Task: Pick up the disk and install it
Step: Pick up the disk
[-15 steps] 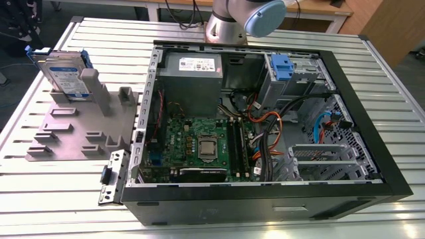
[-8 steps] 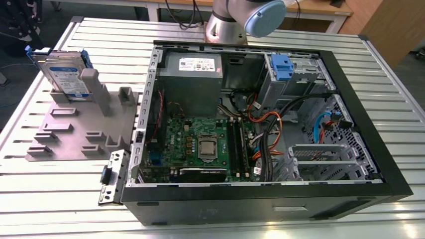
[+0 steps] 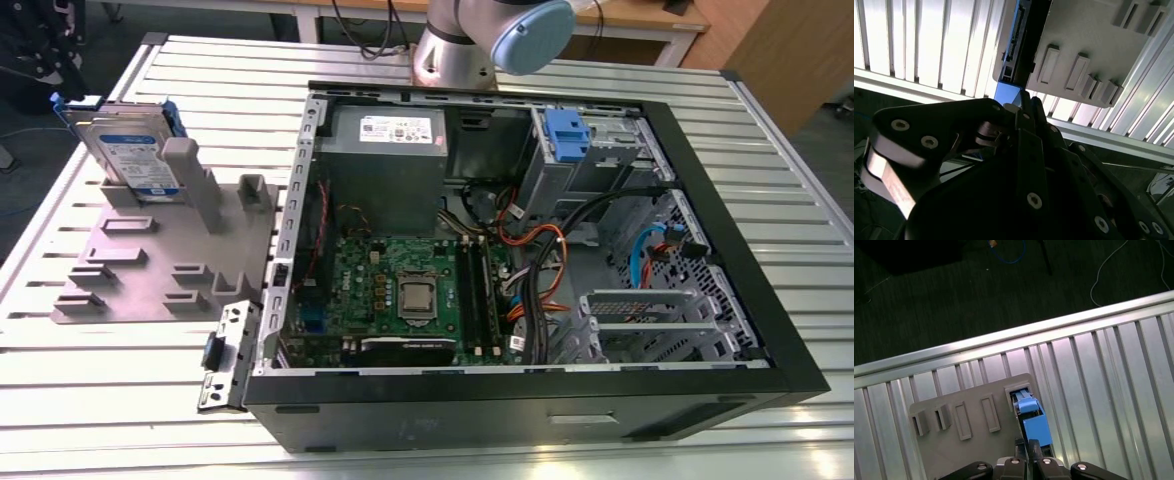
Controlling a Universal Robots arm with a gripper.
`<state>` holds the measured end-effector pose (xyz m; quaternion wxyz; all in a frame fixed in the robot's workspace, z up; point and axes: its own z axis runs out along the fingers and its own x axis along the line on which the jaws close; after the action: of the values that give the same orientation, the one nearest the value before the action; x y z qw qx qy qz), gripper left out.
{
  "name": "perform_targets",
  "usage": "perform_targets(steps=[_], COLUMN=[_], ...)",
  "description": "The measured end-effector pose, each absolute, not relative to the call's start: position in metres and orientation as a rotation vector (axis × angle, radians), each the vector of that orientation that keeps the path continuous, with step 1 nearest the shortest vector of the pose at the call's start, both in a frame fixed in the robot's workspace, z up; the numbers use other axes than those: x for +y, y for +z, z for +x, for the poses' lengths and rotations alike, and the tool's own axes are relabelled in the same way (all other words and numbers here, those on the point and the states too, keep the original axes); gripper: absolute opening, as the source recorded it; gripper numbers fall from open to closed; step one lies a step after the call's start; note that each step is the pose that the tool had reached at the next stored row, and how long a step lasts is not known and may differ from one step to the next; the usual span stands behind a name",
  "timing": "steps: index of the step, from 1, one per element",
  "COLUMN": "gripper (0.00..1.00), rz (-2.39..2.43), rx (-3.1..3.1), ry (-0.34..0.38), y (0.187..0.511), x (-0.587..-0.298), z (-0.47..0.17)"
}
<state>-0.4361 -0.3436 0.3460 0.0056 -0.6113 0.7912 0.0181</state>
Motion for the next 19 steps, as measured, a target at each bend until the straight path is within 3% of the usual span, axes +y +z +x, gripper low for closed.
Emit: perform_targets(steps=[6, 7, 19], gripper=[0.19, 0.25, 0.25], rz=[-1.914, -1.914, -1.913], rx=[2.477, 2.477, 2.476], ry=[0.057, 0.057, 0.057], y=[0.346, 0.346, 0.346], x=[-0.3436, -0.3436, -0.3436], z=[-0.4361, -0.4361, -0.4361])
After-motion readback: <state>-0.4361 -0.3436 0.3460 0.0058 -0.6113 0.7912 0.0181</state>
